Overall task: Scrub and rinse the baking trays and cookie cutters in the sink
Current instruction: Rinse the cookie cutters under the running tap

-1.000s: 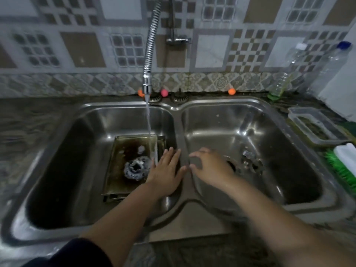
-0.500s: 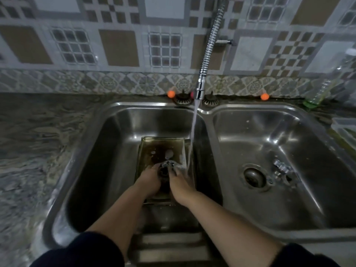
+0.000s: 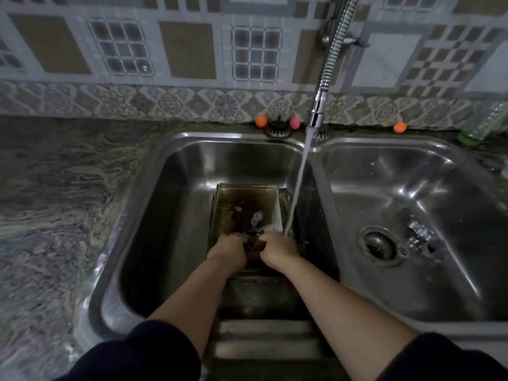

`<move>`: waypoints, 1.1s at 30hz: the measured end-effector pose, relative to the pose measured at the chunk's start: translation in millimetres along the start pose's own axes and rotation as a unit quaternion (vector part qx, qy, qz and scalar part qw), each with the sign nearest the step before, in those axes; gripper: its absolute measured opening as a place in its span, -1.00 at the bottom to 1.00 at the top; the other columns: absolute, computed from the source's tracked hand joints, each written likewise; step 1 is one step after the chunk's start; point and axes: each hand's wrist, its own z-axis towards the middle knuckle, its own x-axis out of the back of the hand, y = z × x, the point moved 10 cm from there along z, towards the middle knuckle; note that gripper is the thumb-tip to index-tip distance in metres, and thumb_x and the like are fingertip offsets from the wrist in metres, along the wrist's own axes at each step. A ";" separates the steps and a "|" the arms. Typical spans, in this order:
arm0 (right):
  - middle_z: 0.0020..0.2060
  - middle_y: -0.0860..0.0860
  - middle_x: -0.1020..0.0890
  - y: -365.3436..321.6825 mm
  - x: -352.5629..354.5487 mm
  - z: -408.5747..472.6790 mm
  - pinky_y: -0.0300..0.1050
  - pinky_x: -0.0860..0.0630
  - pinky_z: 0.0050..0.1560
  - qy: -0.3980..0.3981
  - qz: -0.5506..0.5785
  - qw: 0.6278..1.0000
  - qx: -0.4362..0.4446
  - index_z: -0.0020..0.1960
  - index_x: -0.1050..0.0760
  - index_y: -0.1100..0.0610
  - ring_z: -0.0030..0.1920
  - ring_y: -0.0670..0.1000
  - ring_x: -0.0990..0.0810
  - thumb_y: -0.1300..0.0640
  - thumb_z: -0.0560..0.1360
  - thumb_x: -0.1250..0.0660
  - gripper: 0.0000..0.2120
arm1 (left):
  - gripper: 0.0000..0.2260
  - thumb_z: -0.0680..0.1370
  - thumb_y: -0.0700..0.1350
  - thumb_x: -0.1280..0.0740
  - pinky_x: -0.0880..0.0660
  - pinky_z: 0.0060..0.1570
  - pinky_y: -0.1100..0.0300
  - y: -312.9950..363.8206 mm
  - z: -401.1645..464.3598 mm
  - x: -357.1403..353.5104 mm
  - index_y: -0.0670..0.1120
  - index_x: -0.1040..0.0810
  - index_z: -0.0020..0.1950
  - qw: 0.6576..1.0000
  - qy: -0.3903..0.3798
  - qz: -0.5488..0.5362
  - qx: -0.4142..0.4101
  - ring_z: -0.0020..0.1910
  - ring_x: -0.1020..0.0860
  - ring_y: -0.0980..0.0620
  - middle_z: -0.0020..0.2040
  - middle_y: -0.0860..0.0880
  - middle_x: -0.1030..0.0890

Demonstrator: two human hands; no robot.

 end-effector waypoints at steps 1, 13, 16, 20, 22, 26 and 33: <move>0.14 0.02 -0.57 1.6 3.8 -1.9 -0.10 -0.48 0.18 -0.002 0.009 1.000 0.002 0.14 -0.57 0.01 0.16 0.06 -0.53 0.12 0.55 -0.27 -0.80 | -0.67 0.51 -0.10 -0.27 -0.46 0.22 0.03 1.5 -1.7 -0.1 0.04 -0.53 0.28 1.000 -0.003 -0.001 0.000 0.20 -0.50 -0.09 0.23 -0.09 -0.55; 0.24 0.06 -0.53 35.8 22.4 -23.8 -0.03 -0.43 0.24 -0.003 0.476 0.869 -0.135 0.29 -0.49 0.04 0.19 0.06 -0.48 0.00 0.55 -0.31 -0.67 | -0.80 0.51 -0.08 -0.38 -0.41 -0.11 0.26 37.9 -13.6 8.0 -0.04 -0.58 0.13 0.990 0.045 -0.129 -0.019 -0.06 -0.54 0.05 -0.06 0.00 -0.58; 0.32 0.11 -0.47 38.2 23.6 -28.9 0.06 -0.32 0.38 -0.012 0.537 0.827 -0.166 0.33 -0.45 0.09 0.34 0.13 -0.40 -0.03 0.53 -0.34 -0.59 | -0.67 0.51 -0.04 -0.39 -0.46 -0.05 0.21 37.4 -14.1 6.2 -0.02 -0.53 0.27 0.991 0.047 -0.128 -0.004 0.00 -0.55 0.04 0.05 -0.02 -0.60; 0.01 0.04 -0.55 39.0 32.3 -34.1 -0.11 -0.41 0.05 0.001 0.557 0.816 -0.156 0.19 -0.51 0.16 -0.04 -0.01 -0.49 0.01 0.53 -0.34 -0.69 | -0.66 0.53 -0.04 -0.35 -0.51 0.12 0.08 29.9 -13.3 -0.6 0.02 -0.49 0.31 0.993 0.013 -0.109 0.039 0.09 -0.55 -0.01 0.16 -0.05 -0.58; -0.14 0.00 -0.56 42.1 34.2 -31.8 -0.14 -0.45 -0.04 0.007 0.562 0.814 -0.147 0.04 -0.55 0.11 -0.12 -0.02 -0.54 0.03 0.53 -0.35 -0.83 | -0.69 0.56 0.06 -0.24 -0.50 0.14 -0.03 33.1 -10.8 3.6 0.09 -0.49 0.30 0.996 0.028 -0.068 0.044 0.12 -0.53 -0.07 0.20 -0.06 -0.55; -0.02 0.08 -0.65 43.0 42.7 -31.0 0.05 -0.54 0.16 0.011 0.538 0.835 -0.115 0.06 -0.58 0.08 0.01 0.11 -0.62 0.04 0.50 -0.37 -0.82 | -0.61 0.65 0.10 -0.04 -0.49 0.08 0.08 59.8 -20.1 20.6 -0.07 -0.51 0.27 0.965 0.074 -0.244 0.055 0.08 -0.56 -0.07 0.14 -0.12 -0.59; 0.01 0.07 -0.61 50.9 62.9 -43.4 0.06 -0.50 0.23 0.020 0.407 0.912 -0.054 0.02 -0.53 0.05 0.08 0.08 -0.58 0.08 0.58 -0.26 -0.90 | -0.77 0.62 -0.05 -0.22 -0.54 -0.19 0.20 80.8 -37.4 -2.4 -0.06 -0.57 0.20 0.830 -0.008 -0.548 0.101 -0.08 -0.63 0.00 -0.05 -0.08 -0.66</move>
